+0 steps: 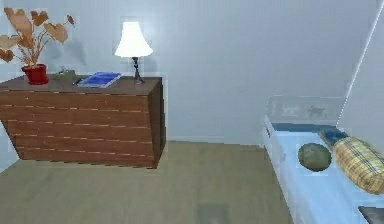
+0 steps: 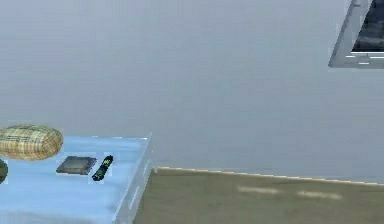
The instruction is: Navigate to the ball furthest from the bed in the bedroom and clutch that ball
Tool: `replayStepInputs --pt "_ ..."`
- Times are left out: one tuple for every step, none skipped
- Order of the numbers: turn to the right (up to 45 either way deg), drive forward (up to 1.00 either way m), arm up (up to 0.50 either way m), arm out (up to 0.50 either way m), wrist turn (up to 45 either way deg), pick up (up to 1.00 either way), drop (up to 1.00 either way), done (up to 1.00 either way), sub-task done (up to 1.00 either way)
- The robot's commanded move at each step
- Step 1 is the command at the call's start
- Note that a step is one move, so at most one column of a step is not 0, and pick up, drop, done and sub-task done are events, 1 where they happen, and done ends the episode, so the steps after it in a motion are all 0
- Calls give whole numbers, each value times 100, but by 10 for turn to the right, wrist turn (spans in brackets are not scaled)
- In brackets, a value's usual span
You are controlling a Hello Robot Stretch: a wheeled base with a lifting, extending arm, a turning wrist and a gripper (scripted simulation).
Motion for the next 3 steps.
replayStepInputs --pt "30 0 0 0 0 0 0 0 0" --pt "0 90 0 0 0 0 0 0 0" --pt "450 0 0 0 0 0 0 0 0"
